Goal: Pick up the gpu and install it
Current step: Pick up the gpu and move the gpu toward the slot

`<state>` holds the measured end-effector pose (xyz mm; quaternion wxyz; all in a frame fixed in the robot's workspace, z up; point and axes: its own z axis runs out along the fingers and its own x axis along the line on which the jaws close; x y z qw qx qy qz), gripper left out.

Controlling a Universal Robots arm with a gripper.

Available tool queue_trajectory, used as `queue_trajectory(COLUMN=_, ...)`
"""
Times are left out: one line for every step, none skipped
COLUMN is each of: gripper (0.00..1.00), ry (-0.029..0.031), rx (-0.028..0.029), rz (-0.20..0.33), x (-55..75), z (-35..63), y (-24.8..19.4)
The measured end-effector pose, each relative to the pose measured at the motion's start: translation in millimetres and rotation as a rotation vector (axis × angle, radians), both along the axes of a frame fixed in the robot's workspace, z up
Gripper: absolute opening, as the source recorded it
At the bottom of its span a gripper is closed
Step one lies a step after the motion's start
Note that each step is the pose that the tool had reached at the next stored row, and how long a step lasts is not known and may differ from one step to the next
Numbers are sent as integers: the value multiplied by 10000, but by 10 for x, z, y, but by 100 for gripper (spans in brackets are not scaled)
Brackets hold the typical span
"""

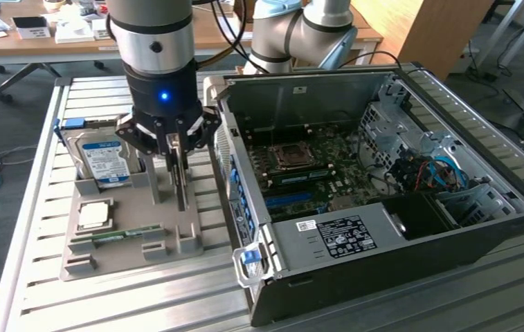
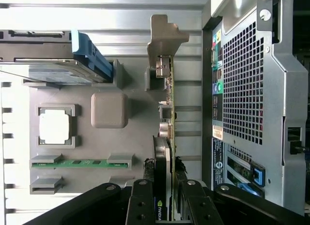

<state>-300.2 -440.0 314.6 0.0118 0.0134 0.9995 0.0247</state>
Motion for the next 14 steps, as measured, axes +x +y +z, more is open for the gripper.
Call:
queue_trajectory(gripper=27, ry=0, rx=0, rz=0, x=0, z=8, y=0)
queue_trajectory(gripper=27, ry=0, rx=0, rz=1, x=0, z=15, y=0)
queue_trajectory(gripper=27, ry=0, rx=0, rz=0, x=0, z=22, y=0)
queue_trajectory(gripper=27, ry=0, rx=0, rz=1, x=0, z=29, y=0)
queue_trajectory(gripper=27, ry=0, rx=0, rz=0, x=0, z=36, y=0)
queue_trajectory(gripper=27, ry=0, rx=1, rz=0, x=0, z=42, y=0)
queue_trajectory(gripper=27, ry=0, rx=0, rz=0, x=0, z=48, y=0)
queue_trajectory(gripper=27, ry=0, rx=0, rz=1, x=0, z=55, y=0)
queue_trajectory(gripper=27, ry=0, rx=0, rz=0, x=0, z=63, y=0)
queue_trajectory(gripper=27, ry=0, rx=0, rz=1, x=0, z=70, y=0)
queue_trajectory(gripper=27, ry=0, rx=0, rz=1, x=0, z=78, y=0)
queue_trajectory(gripper=27, ry=0, rx=0, rz=0, x=0, z=84, y=0)
queue_trajectory(gripper=27, ry=0, rx=0, rz=0, x=0, z=90, y=0)
queue_trajectory(gripper=27, ry=0, rx=0, rz=1, x=0, z=96, y=0)
